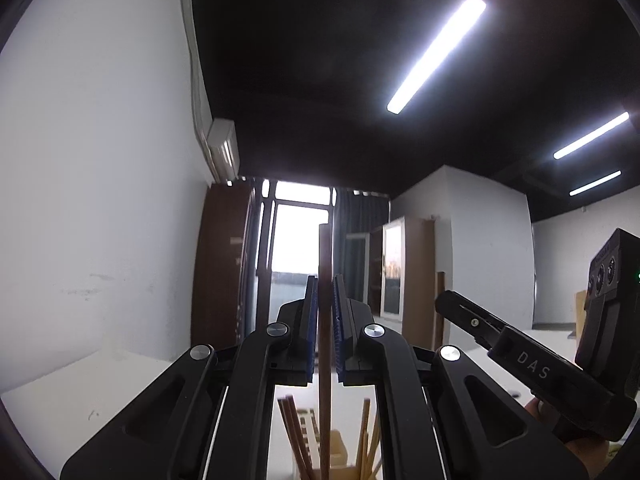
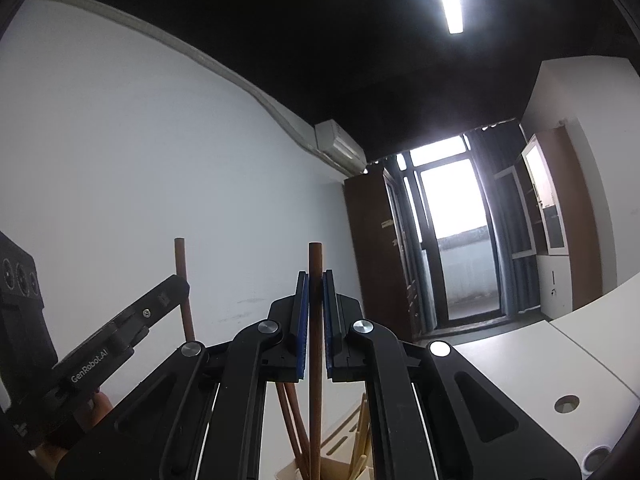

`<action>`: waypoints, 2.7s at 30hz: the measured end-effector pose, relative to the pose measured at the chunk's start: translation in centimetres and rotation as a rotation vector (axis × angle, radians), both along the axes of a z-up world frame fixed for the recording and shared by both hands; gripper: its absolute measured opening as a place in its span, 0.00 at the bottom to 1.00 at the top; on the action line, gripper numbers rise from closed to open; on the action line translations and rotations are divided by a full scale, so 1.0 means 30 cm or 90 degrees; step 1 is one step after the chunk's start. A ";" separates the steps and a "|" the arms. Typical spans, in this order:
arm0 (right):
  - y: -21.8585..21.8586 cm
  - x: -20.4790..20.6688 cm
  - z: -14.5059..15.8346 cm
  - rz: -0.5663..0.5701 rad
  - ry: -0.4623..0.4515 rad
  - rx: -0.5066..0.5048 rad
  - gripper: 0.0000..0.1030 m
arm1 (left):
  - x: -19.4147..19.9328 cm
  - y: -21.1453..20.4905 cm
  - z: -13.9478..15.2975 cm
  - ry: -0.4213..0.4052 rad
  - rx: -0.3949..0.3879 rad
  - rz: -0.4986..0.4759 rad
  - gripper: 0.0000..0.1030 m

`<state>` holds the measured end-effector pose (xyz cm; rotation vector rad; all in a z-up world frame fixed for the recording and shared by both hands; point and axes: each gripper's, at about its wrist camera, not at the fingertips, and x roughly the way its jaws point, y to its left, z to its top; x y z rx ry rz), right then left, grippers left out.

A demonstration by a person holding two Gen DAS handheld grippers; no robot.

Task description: Organize utensils

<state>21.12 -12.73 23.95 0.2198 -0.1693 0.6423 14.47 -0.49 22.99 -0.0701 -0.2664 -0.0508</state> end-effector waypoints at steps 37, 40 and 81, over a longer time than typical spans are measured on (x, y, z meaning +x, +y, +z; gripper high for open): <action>0.065 0.138 -0.117 -0.018 0.033 -0.046 0.07 | 0.210 0.005 -0.181 0.122 -0.011 -0.032 0.06; 0.060 0.136 -0.124 -0.014 0.048 -0.049 0.07 | 0.211 0.026 -0.191 0.137 -0.018 -0.039 0.06; -0.052 -0.086 -0.347 -0.058 0.206 -0.227 0.38 | -0.016 0.046 -0.340 0.368 0.026 -0.014 0.43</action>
